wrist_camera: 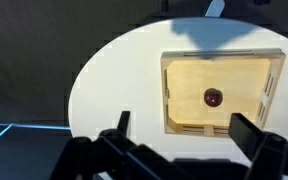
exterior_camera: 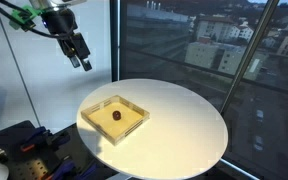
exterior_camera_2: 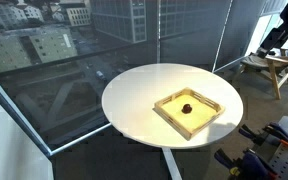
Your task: Remove the plum from the wooden tray and place it on the table
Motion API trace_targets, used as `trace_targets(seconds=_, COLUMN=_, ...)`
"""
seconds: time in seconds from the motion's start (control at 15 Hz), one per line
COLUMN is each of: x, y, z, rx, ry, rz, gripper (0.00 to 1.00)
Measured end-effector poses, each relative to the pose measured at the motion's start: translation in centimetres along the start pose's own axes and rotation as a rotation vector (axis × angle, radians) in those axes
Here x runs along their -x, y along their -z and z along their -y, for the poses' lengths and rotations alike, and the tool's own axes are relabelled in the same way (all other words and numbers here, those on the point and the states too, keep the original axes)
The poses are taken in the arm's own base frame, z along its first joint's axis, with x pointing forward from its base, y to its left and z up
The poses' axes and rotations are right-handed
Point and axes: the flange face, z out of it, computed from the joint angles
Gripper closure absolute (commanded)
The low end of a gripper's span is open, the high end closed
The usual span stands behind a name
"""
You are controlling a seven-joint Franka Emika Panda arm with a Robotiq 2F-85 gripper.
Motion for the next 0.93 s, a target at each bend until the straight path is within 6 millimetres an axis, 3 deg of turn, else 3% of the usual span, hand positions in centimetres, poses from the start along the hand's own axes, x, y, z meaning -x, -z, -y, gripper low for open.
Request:
trace_targets(seconds=0.27, x=0.15, y=-0.91, z=0.16, rx=-0.001, ry=0.004, rz=0.025, gripper=0.00)
trace_targets(seconds=0.93, x=-0.28, y=-0.36, z=0.13, rx=-0.001, ry=0.005, rz=0.015, gripper=0.00)
